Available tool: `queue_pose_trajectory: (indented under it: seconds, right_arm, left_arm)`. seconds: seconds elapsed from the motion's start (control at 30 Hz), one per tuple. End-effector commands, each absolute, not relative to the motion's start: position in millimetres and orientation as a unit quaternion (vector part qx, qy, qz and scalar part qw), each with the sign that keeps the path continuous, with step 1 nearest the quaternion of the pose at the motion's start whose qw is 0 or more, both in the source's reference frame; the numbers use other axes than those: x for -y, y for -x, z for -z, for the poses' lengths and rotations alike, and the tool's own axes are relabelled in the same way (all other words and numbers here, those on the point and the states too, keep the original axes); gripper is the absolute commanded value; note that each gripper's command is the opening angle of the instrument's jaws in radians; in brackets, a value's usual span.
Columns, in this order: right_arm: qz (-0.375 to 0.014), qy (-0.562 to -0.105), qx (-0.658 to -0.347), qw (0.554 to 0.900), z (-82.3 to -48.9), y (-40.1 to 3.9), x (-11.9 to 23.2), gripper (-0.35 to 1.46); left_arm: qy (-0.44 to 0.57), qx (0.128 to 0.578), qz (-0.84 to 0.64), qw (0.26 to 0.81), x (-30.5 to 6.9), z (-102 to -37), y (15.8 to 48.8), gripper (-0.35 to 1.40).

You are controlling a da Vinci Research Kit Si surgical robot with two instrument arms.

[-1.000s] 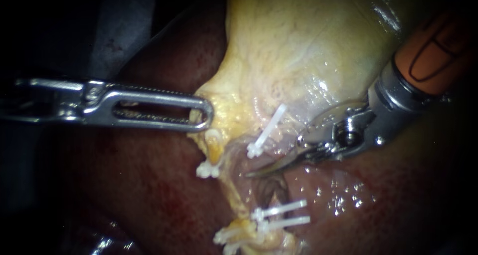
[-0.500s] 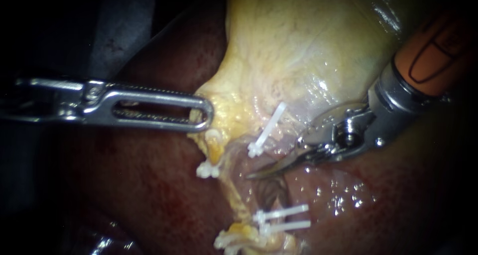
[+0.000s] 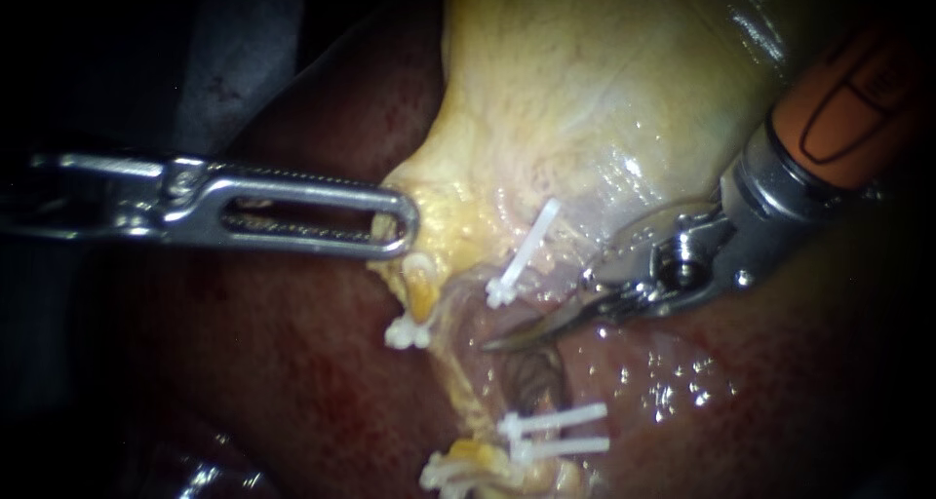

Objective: Go to the cutting position right tube

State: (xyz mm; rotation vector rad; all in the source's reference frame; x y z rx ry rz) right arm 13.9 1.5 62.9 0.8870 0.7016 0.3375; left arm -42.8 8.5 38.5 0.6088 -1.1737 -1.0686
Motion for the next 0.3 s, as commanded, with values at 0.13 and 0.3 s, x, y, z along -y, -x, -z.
queue_pose_trajectory:
  seconds: [0.13, 0.3]
  right_arm:
    - [-0.159, -0.418, -0.331, 0.831, -63.0, -13.9, -1.5, -0.35]
    - [-0.158, -0.418, -0.331, 0.831, -63.0, -13.9, -1.5, -0.35]
  left_arm:
    - [-0.269, 0.519, 0.472, 0.660, -8.5, -38.5, 42.8, -0.35]
    - [-0.269, 0.519, 0.472, 0.660, -8.5, -38.5, 42.8, -0.35]
